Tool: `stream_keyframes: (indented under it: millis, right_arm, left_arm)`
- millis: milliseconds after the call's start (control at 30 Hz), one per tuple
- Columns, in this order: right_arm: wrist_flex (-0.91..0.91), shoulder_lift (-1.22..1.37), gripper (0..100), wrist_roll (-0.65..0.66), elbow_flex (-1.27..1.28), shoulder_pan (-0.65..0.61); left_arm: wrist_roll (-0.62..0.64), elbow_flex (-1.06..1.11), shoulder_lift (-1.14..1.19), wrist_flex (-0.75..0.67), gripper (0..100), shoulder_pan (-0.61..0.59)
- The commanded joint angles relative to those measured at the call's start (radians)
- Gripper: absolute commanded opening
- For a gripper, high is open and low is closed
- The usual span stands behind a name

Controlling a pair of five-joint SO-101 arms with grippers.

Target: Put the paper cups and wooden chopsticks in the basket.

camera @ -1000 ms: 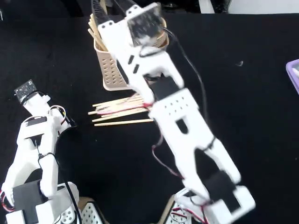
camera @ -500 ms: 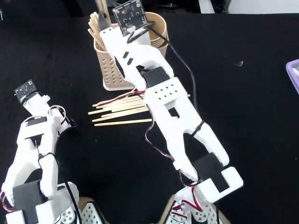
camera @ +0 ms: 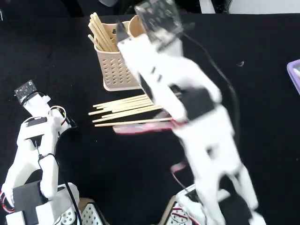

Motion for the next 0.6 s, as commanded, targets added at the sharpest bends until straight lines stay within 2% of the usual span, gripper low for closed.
stream_keyframes:
  millis: [0,100,233,300,433,567]
  right_arm:
    - [0.321,-0.148,15.9,-0.005,-0.004,0.101]
    - [0.400,-0.177,16.0,-0.005,0.162,0.209]
    - [0.331,-0.179,16.2,-0.005,0.475,0.373]
    - [0.253,-0.182,16.2,-0.009,0.627,0.417]
    - [0.000,-0.182,15.9,-0.021,0.915,0.462]
    - [-0.293,-0.182,15.9,-0.115,1.161,0.470]
  left_arm:
    - [0.002,-0.048,-0.003,0.008,10,0.030]
    - [0.000,-0.048,-0.003,0.014,10,0.056]
    - [-0.054,-0.067,-0.005,0.046,10,0.067]
    - [-0.055,-0.091,-0.009,0.081,11,0.065]
    - [-0.034,-0.179,-0.003,0.157,20,0.068]
    - [-0.028,-0.246,-0.003,0.172,21,0.102]
